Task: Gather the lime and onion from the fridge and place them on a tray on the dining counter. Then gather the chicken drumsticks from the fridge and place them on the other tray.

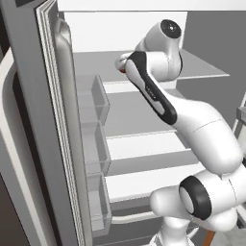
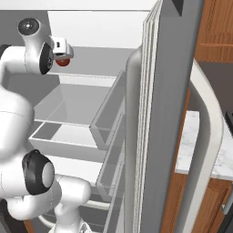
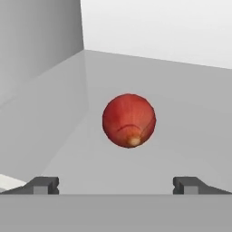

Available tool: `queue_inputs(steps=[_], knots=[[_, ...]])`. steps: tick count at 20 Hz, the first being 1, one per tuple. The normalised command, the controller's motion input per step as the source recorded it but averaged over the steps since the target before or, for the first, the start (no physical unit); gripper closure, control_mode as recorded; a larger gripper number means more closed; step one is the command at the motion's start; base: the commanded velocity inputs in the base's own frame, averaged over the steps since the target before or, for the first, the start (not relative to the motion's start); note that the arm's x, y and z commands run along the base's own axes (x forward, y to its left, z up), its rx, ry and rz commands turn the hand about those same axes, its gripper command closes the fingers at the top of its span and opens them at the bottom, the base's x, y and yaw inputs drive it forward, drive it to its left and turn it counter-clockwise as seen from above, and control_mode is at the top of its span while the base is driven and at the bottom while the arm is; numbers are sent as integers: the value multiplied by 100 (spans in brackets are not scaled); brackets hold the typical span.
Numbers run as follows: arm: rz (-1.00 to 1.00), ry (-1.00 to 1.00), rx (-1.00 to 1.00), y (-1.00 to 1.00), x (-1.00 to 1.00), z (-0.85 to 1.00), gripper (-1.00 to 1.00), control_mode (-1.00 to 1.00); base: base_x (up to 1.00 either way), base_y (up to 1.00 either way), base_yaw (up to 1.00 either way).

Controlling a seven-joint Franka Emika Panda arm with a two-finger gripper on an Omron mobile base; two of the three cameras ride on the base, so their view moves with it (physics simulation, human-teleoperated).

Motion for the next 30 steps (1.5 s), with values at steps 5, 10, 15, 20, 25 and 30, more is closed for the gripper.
queue_inputs(steps=[5, 10, 15, 20, 25, 30], knots=[[0, 0, 0, 0, 48, -11, -100, -100, 0, 0, 0], [0, 0, 0, 0, 46, -14, -100, -100, 0, 0, 0], [0, 0, 0, 4, 40, -7, -100, -100, 0, 0, 0], [0, 0, 0, 8, 27, -13, -100, -100, 0, 0, 0], [0, 1, 0, 9, 12, -21, -100, -100, 0, 0, 0], [0, 5, 0, 6, 0, -37, 100, -100, 0, 0, 0]])
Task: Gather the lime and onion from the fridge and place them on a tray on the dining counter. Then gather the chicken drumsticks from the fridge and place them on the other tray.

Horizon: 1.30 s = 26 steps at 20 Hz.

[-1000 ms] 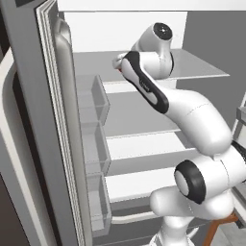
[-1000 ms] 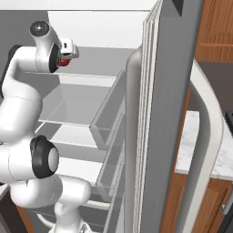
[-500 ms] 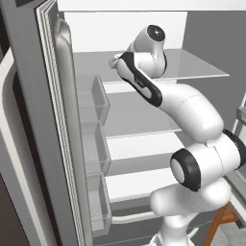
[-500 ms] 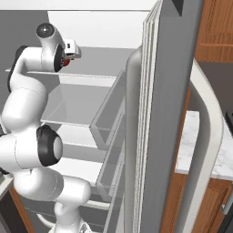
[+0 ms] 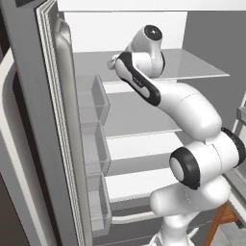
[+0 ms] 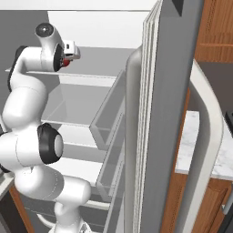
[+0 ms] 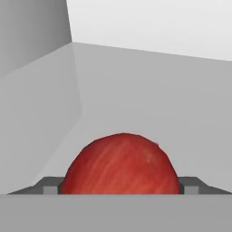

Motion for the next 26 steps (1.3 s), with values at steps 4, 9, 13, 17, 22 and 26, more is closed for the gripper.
queue_inputs(steps=[4, 9, 13, 17, 22, 26], knots=[[0, 4, 0, 0, 0, -21, 100, -100, 0, 0, 0], [-4, -16, -1, 0, -60, -2, 100, -100, 0, 0, 0], [-7, -24, -2, 0, -100, 11, 100, -100, 0, 0, 0], [-9, -11, -1, -6, -98, 36, 100, -100, 0, 0, 0], [-16, 9, 1, -24, -71, 60, 100, -100, 0, 0, 0], [-20, 18, 0, -19, -80, 30, 100, -100, 0, 0, 0]])
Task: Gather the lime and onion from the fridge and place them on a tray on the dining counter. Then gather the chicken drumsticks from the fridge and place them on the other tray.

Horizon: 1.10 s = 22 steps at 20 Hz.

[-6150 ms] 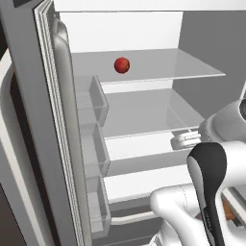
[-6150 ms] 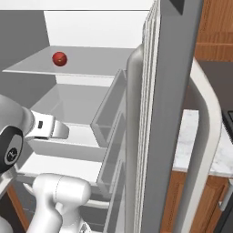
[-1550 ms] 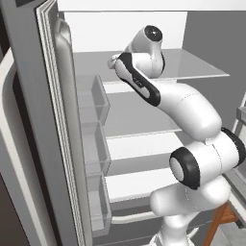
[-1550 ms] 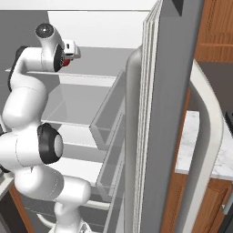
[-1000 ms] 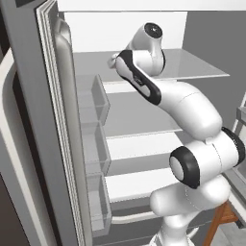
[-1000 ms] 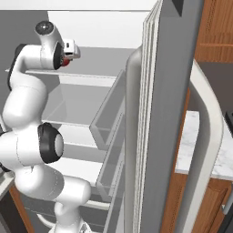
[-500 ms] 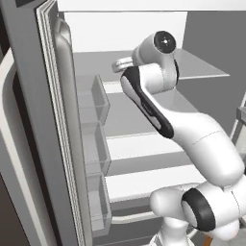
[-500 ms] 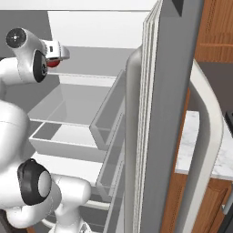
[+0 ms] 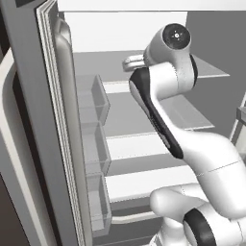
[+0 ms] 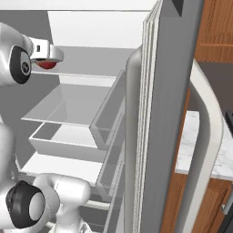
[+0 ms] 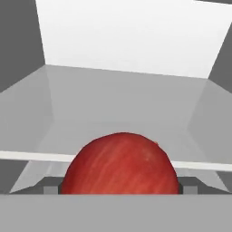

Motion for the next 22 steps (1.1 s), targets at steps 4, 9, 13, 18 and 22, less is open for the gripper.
queue_inputs(steps=[4, 9, 13, 18, 22], knots=[[-20, 9, 0, -18, -100, -2, 100, -100, 0, 0, 0], [-15, 6, 1, -32, -100, -5, 100, -100, 0, 0, 0], [-10, 6, 4, -42, -100, -6, 100, -100, 0, 0, 0], [-6, 9, 5, -31, -95, -31, 100, -100, 0, 0, 0], [3, 12, 5, -15, -60, -44, 100, -100, 0, 0, 0]])
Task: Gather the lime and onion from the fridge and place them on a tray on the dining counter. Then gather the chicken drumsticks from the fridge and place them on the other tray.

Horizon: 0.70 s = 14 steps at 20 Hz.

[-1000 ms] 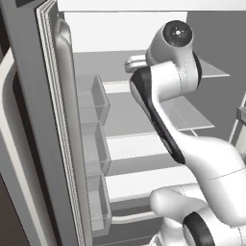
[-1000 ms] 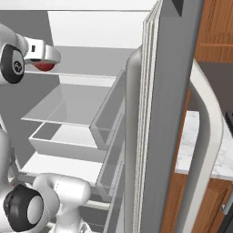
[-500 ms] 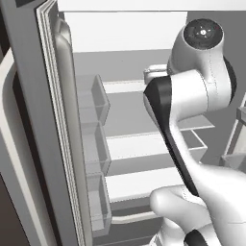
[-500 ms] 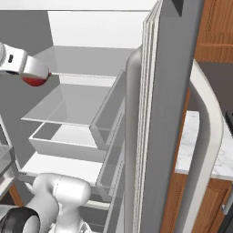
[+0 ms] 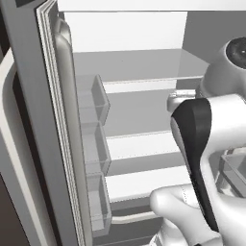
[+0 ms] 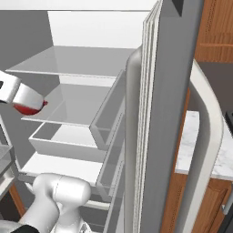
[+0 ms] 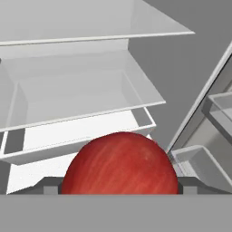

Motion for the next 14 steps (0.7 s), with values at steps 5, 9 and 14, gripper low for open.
queue_inputs(steps=[5, 9, 14], knots=[[9, 8, 3, -10, -36, -44, 100, -100, 0, 0, 0], [7, 1, 0, 0, 0, -15, 100, -100, 0, 0, 0], [0, 0, 0, 0, 0, 0, 100, -100, 0, 0, 0]])
